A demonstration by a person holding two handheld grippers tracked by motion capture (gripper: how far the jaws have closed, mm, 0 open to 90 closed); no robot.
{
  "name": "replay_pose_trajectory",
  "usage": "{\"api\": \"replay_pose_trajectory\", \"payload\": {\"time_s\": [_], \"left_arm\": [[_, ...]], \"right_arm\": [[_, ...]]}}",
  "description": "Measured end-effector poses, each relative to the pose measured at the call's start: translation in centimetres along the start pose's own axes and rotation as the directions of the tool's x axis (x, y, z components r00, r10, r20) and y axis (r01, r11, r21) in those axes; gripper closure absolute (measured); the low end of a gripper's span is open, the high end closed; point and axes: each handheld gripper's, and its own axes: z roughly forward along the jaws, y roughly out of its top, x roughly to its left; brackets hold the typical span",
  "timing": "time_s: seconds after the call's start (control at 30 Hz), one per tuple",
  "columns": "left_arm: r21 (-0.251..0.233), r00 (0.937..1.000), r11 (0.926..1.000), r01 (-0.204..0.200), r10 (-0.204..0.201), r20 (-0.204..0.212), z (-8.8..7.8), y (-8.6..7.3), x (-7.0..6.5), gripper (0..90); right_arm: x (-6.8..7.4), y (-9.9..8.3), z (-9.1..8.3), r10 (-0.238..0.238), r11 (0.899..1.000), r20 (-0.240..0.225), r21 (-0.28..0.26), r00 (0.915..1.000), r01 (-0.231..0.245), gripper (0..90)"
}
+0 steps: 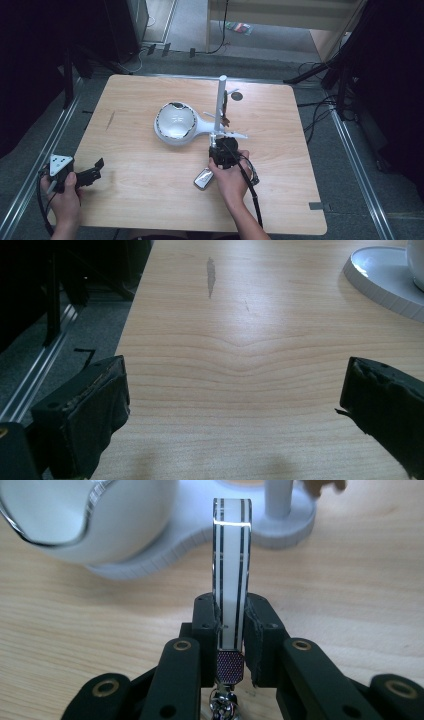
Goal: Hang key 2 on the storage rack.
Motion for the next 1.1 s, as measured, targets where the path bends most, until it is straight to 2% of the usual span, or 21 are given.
{"api": "replay_pose_trajectory", "payload": {"time_s": [0.03, 0.1, 0.13, 0.2, 0.37, 0.4, 0.43, 0.5, 0.57, 0.6, 0.63, 0.67, 0.7, 0.73, 0.8, 0.83, 0.87, 0.9, 0.93, 1.0, 1.1], "left_arm": [[0.0, 1.0, 1.0, -0.001, 0.001, -0.001, 0.0, 0.0, 0.0, 0.0], [0.001, 1.0, 1.0, -0.001, 0.001, -0.001, 0.0, 0.0, 0.0, 0.0], [0.001, 1.0, 1.0, -0.002, 0.002, -0.001, 0.0, 0.0, 0.0, 0.0], [0.001, 1.0, 1.0, -0.003, 0.003, -0.002, 0.0, 0.0, 0.0, 0.0], [0.0, 1.0, 1.0, -0.007, 0.007, -0.001, 0.0, 0.0, -0.1, 0.0], [0.0, 1.0, 1.0, -0.007, 0.007, -0.001, 0.0, 0.0, -0.1, 0.0], [0.0, 1.0, 1.0, -0.007, 0.007, -0.001, 0.0, 0.0, -0.1, 0.0], [0.001, 1.0, 1.0, -0.007, 0.007, 0.001, 0.0, 0.0, -0.1, 0.0], [0.001, 1.0, 1.0, -0.006, 0.006, -0.001, 0.0, 0.0, -0.1, 0.0], [0.001, 1.0, 1.0, -0.008, 0.008, 0.001, 0.0, 0.0, -0.1, 0.0], [0.001, 1.0, 1.0, -0.008, 0.008, 0.001, 0.0, 0.0, -0.1, 0.0], [-0.002, 1.0, 1.0, -0.004, 0.004, -0.001, 0.0, 0.0, -0.1, 0.0], [-0.002, 1.0, 1.0, -0.004, 0.004, -0.001, 0.0, 0.0, -0.1, 0.0], [-0.003, 1.0, 1.0, -0.003, 0.003, 0.0, 0.0, 0.0, -0.1, 0.0], [-0.003, 1.0, 1.0, -0.003, 0.003, 0.002, 0.0, 0.0, -0.1, 0.0], [-0.001, 1.0, 1.0, -0.004, 0.004, 0.002, 0.0, 0.0, -0.1, 0.0], [-0.001, 1.0, 1.0, -0.003, 0.003, 0.003, 0.0, 0.0, -0.1, 0.0], [0.0, 1.0, 1.0, -0.003, 0.003, 0.004, 0.0, 0.0, -0.1, 0.0], [0.0, 1.0, 1.0, -0.007, 0.007, 0.004, 0.0, 0.0, 0.0, 0.0], [0.001, 1.0, 1.0, -0.007, 0.007, 0.004, 0.0, 0.0, 0.0, 0.0], [0.0, 1.0, 1.0, -0.006, 0.006, 0.005, 0.0, 0.0, 0.0, 0.0]], "right_arm": [[-0.1, 0.0, -0.8, -0.014, 0.999, 0.001, -0.048, 0.9999, 0.014, 78.1], [-0.2, 0.0, -1.1, -0.02, 0.998, -0.004, -0.063, 0.9998, 0.02, 78.1], [-0.2, 0.1, -1.5, -0.034, 0.995, -0.02, -0.091, 0.9992, 0.032, 78.1], [-0.2, 0.1, -2.2, -0.063, 0.99, -0.007, -0.126, 0.998, 0.062, 78.1], [-0.5, 0.6, -3.8, -0.108, 0.974, -0.028, -0.204, 0.9938, 0.1, 78.1], [-0.6, 1.0, -4.4, -0.127, 0.966, -0.028, -0.229, 0.9916, 0.117, 78.1], [-0.6, 1.0, -4.4, -0.127, 0.966, -0.028, -0.229, 0.9916, 0.117, 78.1], [-0.7, 1.3, -5.1, -0.155, 0.956, -0.033, -0.258, 0.9873, 0.142, 78.1], [-0.7, 1.5, -5.3, -0.163, 0.954, -0.04, -0.261, 0.9859, 0.147, 78.1], [-0.7, 1.7, -5.7, -0.197, 0.94, -0.057, -0.293, 0.9788, 0.172, 78.1], [-0.7, 1.7, -5.7, -0.197, 0.94, -0.057, -0.293, 0.9788, 0.172, 78.1], [-0.6, 1.9, -6.0, -0.229, 0.926, -0.049, -0.317, 0.9721, 0.203, 78.1], [-0.6, 2.0, -6.0, -0.235, 0.921, -0.047, -0.329, 0.9708, 0.207, 78.1], [-0.6, 2.0, -6.0, -0.235, 0.921, -0.047, -0.329, 0.9708, 0.207, 78.1], [-0.9, 2.3, -6.2, -0.255, 0.914, -0.069, -0.343, 0.9646, 0.217, 78.0], [-1.1, 2.7, -6.3, -0.273, 0.91, -0.087, -0.347, 0.958, 0.228, 78.0], [-1.1, 2.7, -6.3, -0.273, 0.91, -0.087, -0.347, 0.958, 0.228, 78.0], [-1.4, 3.0, -6.3, -0.307, 0.898, -0.113, -0.362, 0.9448, 0.249, 78.0], [-1.4, 3.0, -6.3, -0.307, 0.898, -0.113, -0.362, 0.9448, 0.249, 78.0], [-1.7, 3.3, -6.4, -0.327, 0.893, -0.142, -0.37, 0.9344, 0.256, 78.0], [-1.8, 3.5, -6.2, -0.325, 0.894, -0.139, -0.368, 0.9356, 0.256, 78.0]]}}
